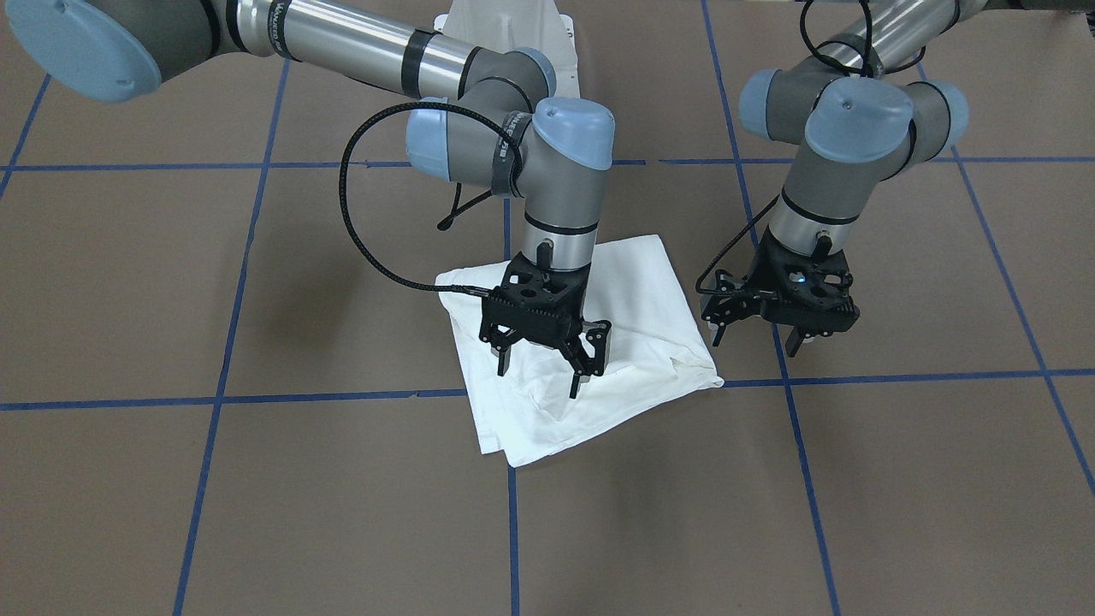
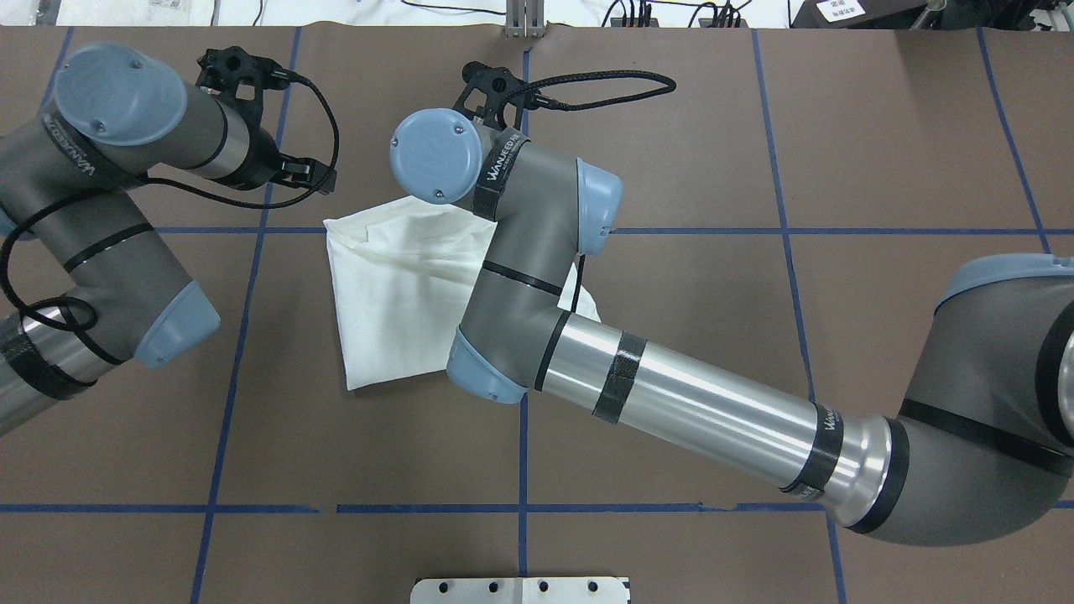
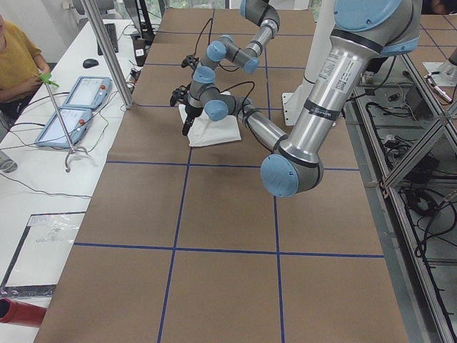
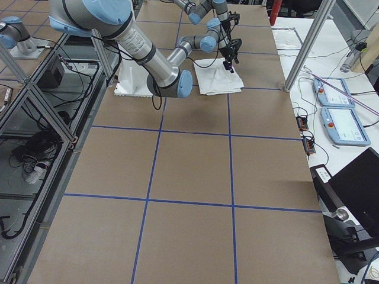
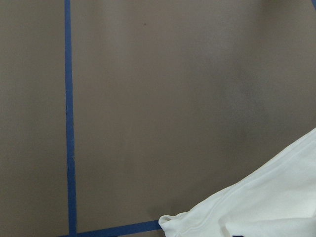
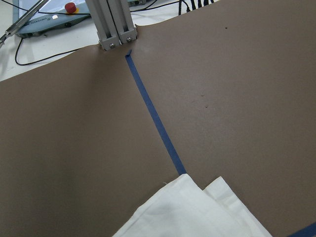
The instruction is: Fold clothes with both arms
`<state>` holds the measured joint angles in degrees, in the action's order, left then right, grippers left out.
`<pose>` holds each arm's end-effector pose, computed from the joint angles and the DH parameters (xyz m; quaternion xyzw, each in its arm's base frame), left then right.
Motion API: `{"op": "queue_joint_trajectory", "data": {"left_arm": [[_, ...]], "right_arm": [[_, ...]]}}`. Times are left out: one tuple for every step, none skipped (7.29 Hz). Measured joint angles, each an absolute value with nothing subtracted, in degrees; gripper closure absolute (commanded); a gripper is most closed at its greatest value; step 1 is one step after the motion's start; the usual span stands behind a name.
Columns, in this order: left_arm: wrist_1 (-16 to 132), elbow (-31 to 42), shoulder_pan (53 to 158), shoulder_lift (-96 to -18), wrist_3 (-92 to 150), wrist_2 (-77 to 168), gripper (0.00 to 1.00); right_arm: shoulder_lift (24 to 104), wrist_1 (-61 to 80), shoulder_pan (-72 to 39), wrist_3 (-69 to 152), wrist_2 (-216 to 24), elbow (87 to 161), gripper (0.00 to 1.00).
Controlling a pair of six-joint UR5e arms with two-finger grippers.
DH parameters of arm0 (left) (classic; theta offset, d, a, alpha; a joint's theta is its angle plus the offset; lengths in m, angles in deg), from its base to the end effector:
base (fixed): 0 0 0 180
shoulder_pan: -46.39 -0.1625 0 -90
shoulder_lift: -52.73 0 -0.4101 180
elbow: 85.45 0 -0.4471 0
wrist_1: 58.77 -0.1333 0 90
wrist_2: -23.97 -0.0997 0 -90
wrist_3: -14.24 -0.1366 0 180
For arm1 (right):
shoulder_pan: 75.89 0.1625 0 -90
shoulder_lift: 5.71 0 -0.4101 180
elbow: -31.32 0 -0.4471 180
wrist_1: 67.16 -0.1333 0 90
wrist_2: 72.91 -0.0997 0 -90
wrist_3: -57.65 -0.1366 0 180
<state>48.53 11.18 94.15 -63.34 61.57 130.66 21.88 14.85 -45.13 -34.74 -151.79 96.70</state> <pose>0.4149 -0.5969 0.2971 0.2041 0.3879 0.0215 0.8986 -0.6766 -0.5885 0.1005 0.1814 -0.3535 0.2977 0.8681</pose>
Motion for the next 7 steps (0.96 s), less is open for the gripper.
{"op": "queue_joint_trajectory", "data": {"left_arm": [[48.5, 11.3, 94.3, -63.3, 61.3, 130.8, 0.00], [48.5, 11.3, 94.4, -63.3, 61.2, 130.9, 0.00], [48.5, 11.4, 94.5, -63.3, 61.2, 130.9, 0.00], [48.5, 11.4, 94.5, -63.3, 61.2, 130.8, 0.00], [48.5, 11.4, 94.5, -63.3, 61.2, 130.8, 0.00], [48.5, 11.5, 94.6, -63.3, 61.3, 130.8, 0.00], [48.4, 11.8, 94.6, -63.3, 61.3, 130.8, 0.00]], "right_arm": [[21.5, 12.5, -45.1, -35.8, -152.3, 94.1, 0.19], [20.7, 10.3, -45.1, -37.5, -152.6, 90.8, 0.26], [19.7, 9.0, -45.3, -38.8, -152.7, 88.1, 0.29], [19.0, 8.5, -45.8, -39.4, -152.8, 86.0, 0.30], [18.2, 8.3, -46.3, -39.6, -152.8, 84.2, 0.31], [17.2, 8.2, -46.7, -39.7, -152.8, 82.8, 0.31], [16.5, 8.2, -46.8, -39.8, -152.8, 82.0, 0.41]]}}
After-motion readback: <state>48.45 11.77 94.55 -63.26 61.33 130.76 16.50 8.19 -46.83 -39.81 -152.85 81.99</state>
